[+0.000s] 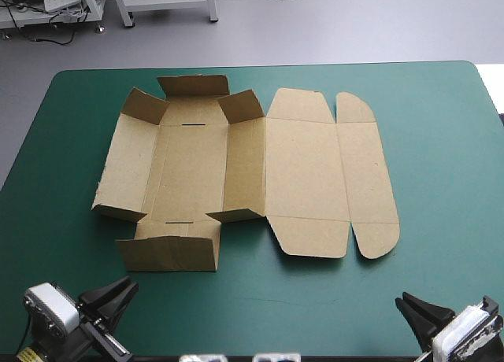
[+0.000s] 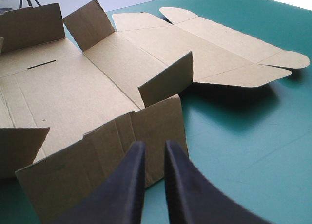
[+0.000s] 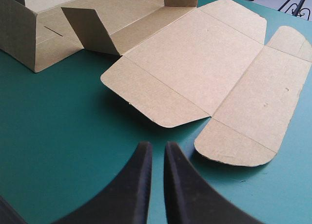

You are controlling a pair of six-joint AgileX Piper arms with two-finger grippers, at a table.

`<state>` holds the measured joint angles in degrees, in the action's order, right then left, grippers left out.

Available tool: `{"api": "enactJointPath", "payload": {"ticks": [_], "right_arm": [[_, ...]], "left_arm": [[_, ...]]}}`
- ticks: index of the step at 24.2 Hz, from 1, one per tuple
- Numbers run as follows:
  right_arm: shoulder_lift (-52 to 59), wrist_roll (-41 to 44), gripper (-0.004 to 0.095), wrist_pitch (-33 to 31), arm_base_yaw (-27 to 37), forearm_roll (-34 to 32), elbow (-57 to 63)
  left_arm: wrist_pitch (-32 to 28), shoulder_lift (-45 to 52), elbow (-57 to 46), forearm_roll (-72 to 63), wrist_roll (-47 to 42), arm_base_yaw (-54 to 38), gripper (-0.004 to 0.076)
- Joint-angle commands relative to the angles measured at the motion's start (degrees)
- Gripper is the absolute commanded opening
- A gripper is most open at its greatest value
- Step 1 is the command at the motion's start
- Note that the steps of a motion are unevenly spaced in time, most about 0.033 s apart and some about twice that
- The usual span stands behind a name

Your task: Fold the box

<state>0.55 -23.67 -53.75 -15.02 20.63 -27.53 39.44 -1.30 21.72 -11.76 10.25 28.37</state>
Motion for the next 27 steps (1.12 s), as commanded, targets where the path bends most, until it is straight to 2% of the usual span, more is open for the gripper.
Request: {"api": "enactJointPath", "payload": {"ticks": [1,15,21,27], "right_arm": [[-0.8,0.0,0.0083,4.2,0.4,0.6,-1.3],[-0.8,0.0,0.0083,4.2,0.4,0.6,-1.3],[-0.8,0.0,0.0083,4.2,0.4,0.5,-1.3],[-0.8,0.0,0.0083,4.3,0.4,0.5,-1.3]], "left_arm": [[-4.2,-0.8,1.5,-1.2,-0.3,-0.1,0.0101],[-4.4,-0.8,1.5,-1.2,-0.3,-0.1,0.0101],[-9.2,-1.4,1.5,-1.2,-4.7,-0.1,0.0101],[-10.3,-5.6,5.0,-2.1,-4.7,-0.1,0.0101]]}}
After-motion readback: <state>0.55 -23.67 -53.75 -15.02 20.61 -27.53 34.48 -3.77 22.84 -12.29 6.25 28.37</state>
